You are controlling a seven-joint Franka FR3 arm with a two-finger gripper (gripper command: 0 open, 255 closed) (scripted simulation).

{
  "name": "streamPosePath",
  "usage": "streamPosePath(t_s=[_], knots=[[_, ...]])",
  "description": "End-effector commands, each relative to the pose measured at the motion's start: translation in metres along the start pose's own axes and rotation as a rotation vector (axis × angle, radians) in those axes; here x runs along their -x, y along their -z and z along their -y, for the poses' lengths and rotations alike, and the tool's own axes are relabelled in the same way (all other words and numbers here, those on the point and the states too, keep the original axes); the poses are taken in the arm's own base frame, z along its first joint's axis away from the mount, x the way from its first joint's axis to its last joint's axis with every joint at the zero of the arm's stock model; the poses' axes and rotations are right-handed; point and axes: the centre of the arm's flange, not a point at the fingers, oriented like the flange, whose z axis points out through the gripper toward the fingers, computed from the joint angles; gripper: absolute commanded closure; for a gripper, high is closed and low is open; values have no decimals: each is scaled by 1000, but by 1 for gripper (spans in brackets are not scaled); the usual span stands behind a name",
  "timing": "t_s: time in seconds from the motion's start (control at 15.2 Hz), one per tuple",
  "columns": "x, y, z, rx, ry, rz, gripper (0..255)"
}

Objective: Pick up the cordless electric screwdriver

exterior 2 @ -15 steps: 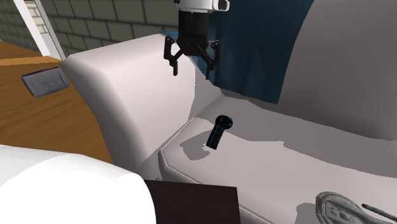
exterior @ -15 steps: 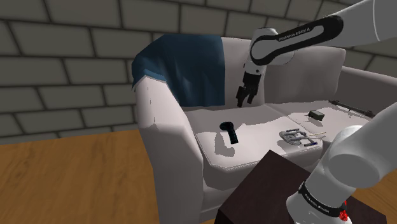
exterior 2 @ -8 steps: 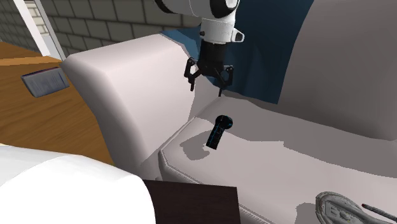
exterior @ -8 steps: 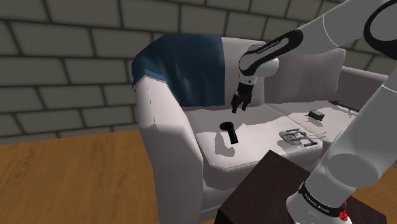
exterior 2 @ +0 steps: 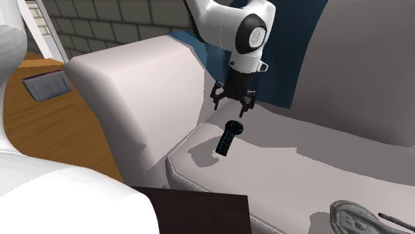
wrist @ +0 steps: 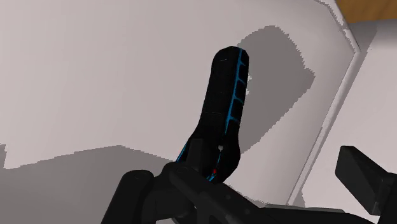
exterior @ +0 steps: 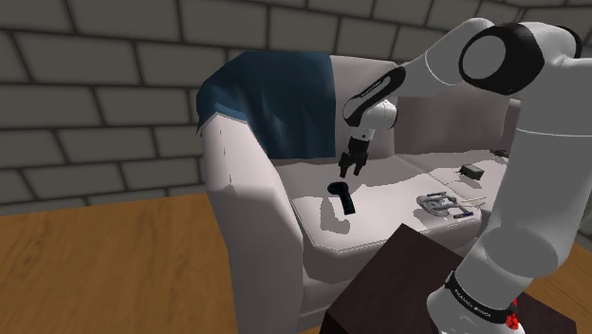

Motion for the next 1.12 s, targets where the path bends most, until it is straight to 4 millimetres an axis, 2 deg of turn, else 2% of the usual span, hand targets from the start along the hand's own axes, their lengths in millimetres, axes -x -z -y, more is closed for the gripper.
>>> streamPosePath(t_s=[0.0, 0.2, 0.66, 0.86, 0.92, 1.06], knots=[[-15, -22, -15, -19, -10, 5, 0], [-34, -51, -39, -47, -24, 13, 0], [-37, -87, -46, -47, -24, 13, 0], [-38, -90, -46, -47, -24, 13, 0], [-38, -90, -46, -46, -24, 13, 255], [-38, -90, -46, -46, -24, 13, 255]])
